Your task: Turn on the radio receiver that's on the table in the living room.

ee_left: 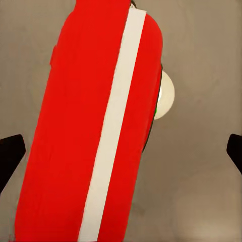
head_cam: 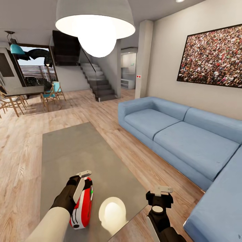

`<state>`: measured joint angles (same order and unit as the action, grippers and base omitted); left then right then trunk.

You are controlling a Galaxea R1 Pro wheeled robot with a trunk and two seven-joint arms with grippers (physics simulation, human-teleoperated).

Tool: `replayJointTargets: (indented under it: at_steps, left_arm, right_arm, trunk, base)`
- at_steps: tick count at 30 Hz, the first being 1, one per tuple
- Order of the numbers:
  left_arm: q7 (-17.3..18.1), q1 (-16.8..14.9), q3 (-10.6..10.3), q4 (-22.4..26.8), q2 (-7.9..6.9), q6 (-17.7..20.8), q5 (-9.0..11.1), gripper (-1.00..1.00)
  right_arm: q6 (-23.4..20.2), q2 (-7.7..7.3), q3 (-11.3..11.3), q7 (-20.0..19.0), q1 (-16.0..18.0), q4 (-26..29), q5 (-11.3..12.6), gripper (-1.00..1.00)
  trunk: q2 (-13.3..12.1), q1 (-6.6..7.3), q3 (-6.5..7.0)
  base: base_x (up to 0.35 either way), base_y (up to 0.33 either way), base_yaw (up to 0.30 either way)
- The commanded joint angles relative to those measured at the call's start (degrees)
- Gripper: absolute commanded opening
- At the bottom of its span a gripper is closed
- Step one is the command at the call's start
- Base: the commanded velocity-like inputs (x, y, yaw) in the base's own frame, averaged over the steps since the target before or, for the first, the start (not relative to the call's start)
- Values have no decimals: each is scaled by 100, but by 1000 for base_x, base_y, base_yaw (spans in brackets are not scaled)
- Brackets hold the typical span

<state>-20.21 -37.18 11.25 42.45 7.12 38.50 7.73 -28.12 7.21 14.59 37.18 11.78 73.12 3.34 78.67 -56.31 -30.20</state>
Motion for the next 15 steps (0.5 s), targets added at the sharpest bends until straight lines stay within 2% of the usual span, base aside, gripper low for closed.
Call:
replayJointTargets:
  at_steps: [1, 15]
  left_arm:
    - [0, 0, 0, 0, 0, 0, 0, 100]
    - [6, 0, 2, 0, 3, 4, 6, 100]
  right_arm:
    - [0, 0, 0, 0, 0, 0, 0, 100]
    - [-2, 0, 0, 0, 0, 0, 0, 100]
  trunk:
    - [0, 0, 0]
    - [0, 0, 0]
  base:
    - [0, 0, 0]
    - [0, 0, 0]
